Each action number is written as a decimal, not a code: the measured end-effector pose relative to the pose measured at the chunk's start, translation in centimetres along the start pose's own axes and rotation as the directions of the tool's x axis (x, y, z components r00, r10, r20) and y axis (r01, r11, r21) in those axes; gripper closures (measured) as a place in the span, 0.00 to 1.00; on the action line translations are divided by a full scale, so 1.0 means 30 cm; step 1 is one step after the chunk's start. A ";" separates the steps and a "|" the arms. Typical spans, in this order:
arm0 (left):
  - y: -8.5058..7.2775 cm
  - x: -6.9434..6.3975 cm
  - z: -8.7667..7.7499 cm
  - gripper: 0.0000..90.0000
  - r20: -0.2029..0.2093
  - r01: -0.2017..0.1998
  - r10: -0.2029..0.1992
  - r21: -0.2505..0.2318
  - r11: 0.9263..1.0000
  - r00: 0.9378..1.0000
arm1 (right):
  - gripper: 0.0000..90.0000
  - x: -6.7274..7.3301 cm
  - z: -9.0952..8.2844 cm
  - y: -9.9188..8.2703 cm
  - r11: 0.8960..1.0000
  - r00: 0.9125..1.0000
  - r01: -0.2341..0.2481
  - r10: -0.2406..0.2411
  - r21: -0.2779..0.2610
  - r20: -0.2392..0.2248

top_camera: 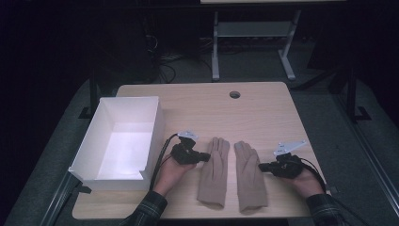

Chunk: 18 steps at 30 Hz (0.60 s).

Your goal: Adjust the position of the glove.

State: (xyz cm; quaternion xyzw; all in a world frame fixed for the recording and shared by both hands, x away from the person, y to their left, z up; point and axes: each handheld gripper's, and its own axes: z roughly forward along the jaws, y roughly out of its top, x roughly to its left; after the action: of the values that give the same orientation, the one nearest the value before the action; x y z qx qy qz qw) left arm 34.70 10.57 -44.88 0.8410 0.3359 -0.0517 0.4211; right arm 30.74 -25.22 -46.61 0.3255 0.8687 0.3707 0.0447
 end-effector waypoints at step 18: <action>0.019 -0.021 -0.005 0.99 0.052 0.002 -0.001 -0.030 1.000 0.999 | 1.00 0.058 0.039 0.028 0.999 0.997 0.048 -0.048 0.001 -0.055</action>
State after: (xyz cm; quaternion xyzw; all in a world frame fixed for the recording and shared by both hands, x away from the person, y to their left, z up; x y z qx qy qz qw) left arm 34.52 10.09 -44.18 0.8327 0.3262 -0.0689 0.4420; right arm 30.19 -23.01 -46.61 0.2941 0.8776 0.3774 0.0292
